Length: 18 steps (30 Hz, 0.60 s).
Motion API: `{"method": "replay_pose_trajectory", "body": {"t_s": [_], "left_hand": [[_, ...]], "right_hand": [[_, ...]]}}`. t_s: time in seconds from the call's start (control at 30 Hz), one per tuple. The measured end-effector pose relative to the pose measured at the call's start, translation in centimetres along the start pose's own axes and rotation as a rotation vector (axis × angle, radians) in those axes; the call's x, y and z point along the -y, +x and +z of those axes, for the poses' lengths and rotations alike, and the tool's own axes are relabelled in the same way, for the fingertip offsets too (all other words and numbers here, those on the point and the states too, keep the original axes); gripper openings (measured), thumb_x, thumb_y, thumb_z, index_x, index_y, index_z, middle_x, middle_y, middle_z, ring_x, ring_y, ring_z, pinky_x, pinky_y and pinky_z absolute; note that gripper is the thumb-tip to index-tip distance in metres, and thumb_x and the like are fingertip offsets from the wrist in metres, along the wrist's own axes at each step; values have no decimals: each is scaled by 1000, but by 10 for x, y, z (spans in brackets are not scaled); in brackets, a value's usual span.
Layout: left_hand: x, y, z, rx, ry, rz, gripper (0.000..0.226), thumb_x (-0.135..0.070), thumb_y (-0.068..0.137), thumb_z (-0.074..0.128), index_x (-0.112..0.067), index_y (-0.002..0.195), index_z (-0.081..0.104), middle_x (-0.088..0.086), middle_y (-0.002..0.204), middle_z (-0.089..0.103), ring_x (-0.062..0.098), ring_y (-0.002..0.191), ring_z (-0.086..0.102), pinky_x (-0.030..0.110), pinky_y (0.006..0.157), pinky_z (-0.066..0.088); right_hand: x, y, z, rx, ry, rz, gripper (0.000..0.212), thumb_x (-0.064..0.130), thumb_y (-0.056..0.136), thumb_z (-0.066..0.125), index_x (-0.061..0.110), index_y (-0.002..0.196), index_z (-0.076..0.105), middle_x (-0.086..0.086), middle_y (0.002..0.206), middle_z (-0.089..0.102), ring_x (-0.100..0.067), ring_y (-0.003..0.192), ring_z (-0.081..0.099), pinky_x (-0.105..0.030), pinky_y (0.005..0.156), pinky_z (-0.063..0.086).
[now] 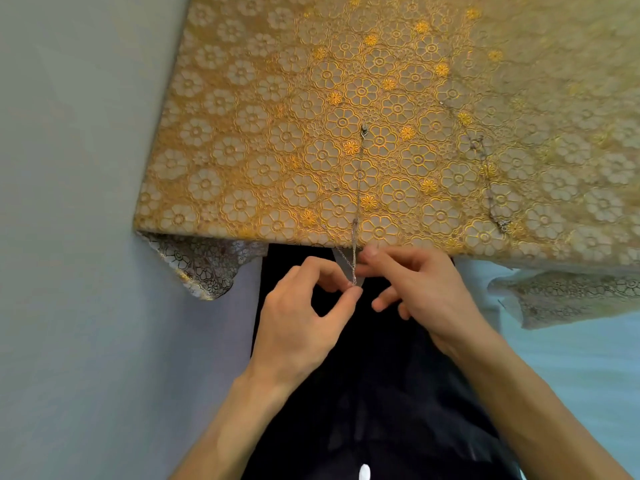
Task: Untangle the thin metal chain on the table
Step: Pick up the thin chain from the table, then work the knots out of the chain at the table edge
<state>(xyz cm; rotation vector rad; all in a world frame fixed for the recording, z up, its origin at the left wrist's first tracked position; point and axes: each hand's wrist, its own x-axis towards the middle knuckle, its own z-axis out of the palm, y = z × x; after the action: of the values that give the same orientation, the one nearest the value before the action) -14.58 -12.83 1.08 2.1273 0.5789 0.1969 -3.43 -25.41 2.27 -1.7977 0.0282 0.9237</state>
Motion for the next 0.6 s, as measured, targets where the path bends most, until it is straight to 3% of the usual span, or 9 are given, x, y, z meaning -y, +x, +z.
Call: {"method": "replay_pose_trajectory", "body": {"t_s": [0.17,0.37,0.5,0.6], "left_hand": [[3,-7,-1,39,12,-10,21,-28,81,81,-28,86,61,-21,85,68,3,87,63,8,78,38],[8,-7,-5,105,26,-26,18,-36,83,78,-32,88,61,-21,86,69,4,89,65,15,78,44],[3,9,-12,5,-12,-120,7,-37,89,71,-32,94,69,-19,89,70,3,83,64,9,70,43],[0,26,-11,75,2,-252,15,-46,92,64,-36,96,75,-24,90,71,-6,85,63,5,72,42]], "right_hand": [[-4,-1,5,40,82,-19,9,26,91,72,18,92,77,1,86,78,-9,49,54,-10,45,38],[-9,1,6,42,95,-43,4,16,91,72,16,89,75,3,78,75,-8,50,53,-10,46,39],[-13,0,4,55,69,-79,5,18,92,71,19,89,74,-2,84,76,-7,52,55,-10,48,40],[-16,-1,2,66,59,-92,5,18,92,70,17,90,74,-5,86,76,-7,54,55,-10,50,41]]}}
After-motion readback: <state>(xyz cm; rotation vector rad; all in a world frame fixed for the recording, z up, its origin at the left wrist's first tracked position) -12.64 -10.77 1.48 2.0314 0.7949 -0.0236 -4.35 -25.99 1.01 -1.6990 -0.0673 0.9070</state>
